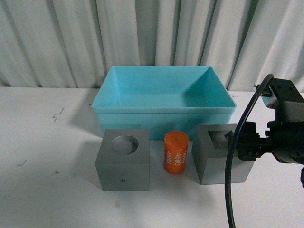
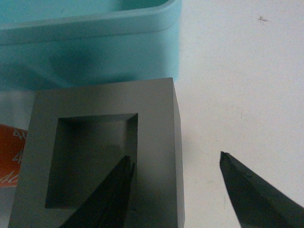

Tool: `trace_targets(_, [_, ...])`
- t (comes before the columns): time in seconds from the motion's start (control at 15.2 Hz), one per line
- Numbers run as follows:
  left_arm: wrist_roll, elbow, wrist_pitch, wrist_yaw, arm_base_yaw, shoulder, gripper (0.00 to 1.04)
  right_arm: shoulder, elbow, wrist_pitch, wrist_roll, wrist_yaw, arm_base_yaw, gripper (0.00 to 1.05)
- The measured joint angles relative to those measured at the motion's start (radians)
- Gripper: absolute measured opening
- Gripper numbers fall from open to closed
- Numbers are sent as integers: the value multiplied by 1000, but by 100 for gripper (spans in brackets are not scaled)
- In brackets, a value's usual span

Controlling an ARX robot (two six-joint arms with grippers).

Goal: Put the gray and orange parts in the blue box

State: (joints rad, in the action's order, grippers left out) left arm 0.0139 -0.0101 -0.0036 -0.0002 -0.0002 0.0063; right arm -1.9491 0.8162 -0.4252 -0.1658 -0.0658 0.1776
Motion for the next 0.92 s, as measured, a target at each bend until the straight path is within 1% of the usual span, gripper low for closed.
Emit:
trace_targets(0.13, [0,0,0,0,0,0,98,0,0,-1,0,-2,1,40])
trace_targets(0.2, [0,0,0,0,0,0,98,0,0,-2,0,-2,2,37])
trace_targets(0.46, [0,0,0,0,0,0,98,0,0,-5,0,-2,6,28])
trace_targets(0.53, [0,0,0,0,0,0,98,0,0,-8,2,2,7,22])
trace_targets(0.59, [0,0,0,0,0,0,98,0,-5,-20,-2,6,6,19])
trace_targets(0.72, [0,0,0,0,0,0,98,24,-46,-49,-10,25,6,18])
trace_targets(0.79, [0,0,0,0,0,0,98,59,-83,-42,-9,47,6,18])
trace_targets(0.92, [0,0,0,0,0,0,98,173,-135,-3,-2,57,-3,18])
